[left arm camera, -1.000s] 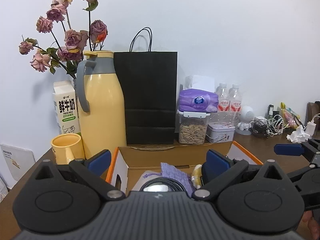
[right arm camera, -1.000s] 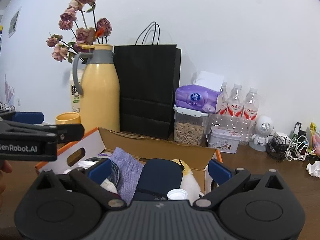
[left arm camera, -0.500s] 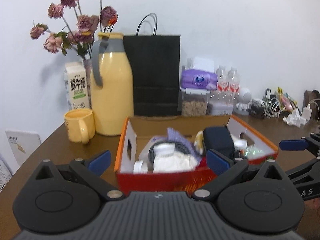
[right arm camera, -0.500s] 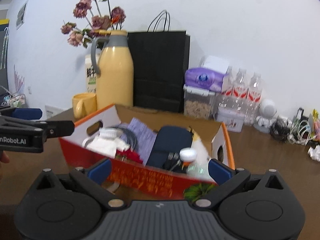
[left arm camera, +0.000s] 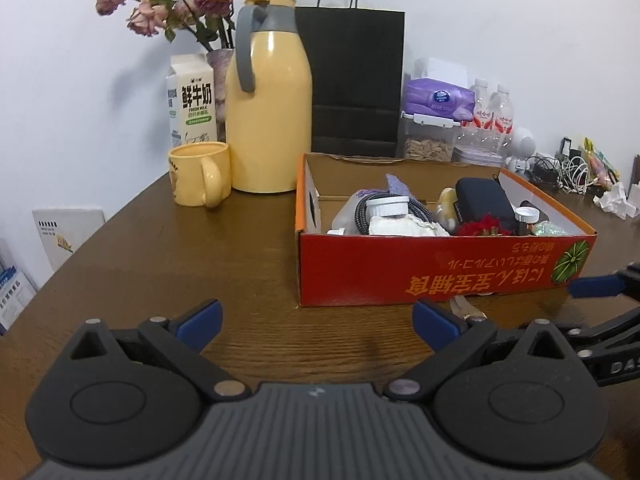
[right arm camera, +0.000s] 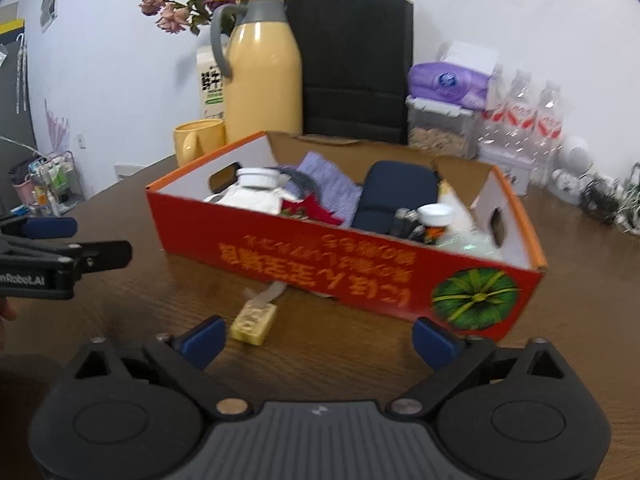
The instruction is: Organize objects
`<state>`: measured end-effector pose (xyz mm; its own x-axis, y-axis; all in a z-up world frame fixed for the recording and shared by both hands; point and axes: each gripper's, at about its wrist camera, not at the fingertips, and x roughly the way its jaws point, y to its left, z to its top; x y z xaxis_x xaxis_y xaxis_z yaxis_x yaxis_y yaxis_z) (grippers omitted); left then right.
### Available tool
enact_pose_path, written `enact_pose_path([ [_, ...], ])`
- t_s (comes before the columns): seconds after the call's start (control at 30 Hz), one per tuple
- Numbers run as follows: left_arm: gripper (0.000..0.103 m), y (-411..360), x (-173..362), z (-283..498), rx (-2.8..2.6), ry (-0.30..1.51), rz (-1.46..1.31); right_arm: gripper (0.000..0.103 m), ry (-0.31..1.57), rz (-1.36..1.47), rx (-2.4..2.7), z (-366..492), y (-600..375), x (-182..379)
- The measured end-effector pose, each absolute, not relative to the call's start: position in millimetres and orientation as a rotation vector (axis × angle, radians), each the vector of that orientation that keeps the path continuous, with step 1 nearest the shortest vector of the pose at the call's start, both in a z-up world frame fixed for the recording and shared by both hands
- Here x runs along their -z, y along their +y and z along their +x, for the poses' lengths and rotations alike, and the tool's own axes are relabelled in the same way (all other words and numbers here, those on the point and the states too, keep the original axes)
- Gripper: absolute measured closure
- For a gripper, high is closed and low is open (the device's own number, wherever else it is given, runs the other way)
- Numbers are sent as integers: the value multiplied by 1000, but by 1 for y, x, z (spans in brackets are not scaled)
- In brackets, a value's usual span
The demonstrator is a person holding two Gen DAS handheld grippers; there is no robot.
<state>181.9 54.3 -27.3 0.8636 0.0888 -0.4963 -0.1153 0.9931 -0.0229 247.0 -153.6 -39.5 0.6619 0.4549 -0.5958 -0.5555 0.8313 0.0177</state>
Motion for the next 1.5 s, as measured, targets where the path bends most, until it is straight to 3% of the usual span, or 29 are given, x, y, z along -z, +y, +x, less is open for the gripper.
enact_pose_path([
  [0.2, 0, 58, 35, 185, -89, 527, -74, 25, 667, -181, -603, 251, -128, 50],
  [0.5, 0, 62, 38, 184, -67, 526, -98, 59, 685, -181, -590, 257, -111, 60],
  [0.57, 0, 62, 38, 184, -67, 527, -100, 78, 677, -184, -602, 256, -110, 60],
  [0.6, 0, 62, 38, 184, -67, 527, -101, 82, 674, -186, -608, 255, -110, 59],
  [1.5, 0, 52, 43, 192, -110, 549, -61, 83, 583, -107, -628, 241, -166, 45],
])
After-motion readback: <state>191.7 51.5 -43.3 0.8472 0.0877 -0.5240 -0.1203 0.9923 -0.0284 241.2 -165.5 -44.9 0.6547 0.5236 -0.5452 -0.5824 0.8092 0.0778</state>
